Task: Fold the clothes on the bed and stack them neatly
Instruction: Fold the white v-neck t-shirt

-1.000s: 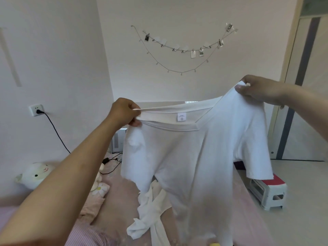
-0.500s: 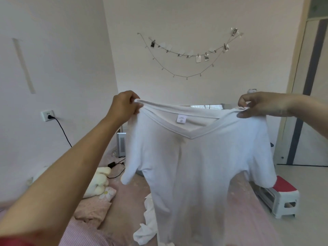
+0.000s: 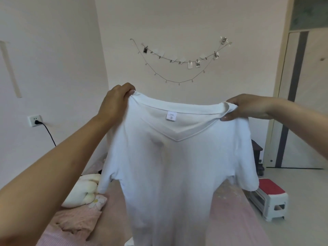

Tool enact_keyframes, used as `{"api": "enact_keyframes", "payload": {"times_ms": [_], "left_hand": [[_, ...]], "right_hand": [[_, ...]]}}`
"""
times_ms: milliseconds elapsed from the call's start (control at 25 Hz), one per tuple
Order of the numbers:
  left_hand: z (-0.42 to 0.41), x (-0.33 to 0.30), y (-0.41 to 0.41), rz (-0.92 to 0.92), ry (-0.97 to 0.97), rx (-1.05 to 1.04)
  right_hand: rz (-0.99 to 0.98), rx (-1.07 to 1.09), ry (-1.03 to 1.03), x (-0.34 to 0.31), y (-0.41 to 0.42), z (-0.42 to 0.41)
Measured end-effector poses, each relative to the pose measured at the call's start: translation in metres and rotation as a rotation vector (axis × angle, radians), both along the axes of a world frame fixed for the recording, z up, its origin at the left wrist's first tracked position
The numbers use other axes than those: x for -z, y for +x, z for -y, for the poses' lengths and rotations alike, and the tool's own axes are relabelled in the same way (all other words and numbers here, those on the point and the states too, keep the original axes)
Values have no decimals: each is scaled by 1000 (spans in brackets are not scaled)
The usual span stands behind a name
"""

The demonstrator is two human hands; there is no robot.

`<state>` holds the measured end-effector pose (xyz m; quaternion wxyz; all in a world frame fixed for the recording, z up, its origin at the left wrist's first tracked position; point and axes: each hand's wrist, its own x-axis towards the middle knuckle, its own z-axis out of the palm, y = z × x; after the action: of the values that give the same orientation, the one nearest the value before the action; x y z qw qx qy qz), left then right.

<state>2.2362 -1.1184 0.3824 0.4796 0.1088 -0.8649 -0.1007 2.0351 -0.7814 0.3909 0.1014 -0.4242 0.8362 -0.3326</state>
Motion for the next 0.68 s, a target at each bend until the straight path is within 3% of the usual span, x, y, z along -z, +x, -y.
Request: {"api": "enact_keyframes", "payload": {"times_ms": [240, 400, 520, 680], "left_hand": [[2, -16, 19, -12, -10, 159], [0, -16, 38, 130, -236, 113], [11, -17, 51, 284, -351, -47], [23, -19, 49, 313, -239, -73]], "right_hand": [[303, -76, -293, 6, -11, -6], [250, -80, -292, -3, -17, -9], [244, -98, -278, -15, -26, -18], [143, -43, -275, -23, -30, -23]]}}
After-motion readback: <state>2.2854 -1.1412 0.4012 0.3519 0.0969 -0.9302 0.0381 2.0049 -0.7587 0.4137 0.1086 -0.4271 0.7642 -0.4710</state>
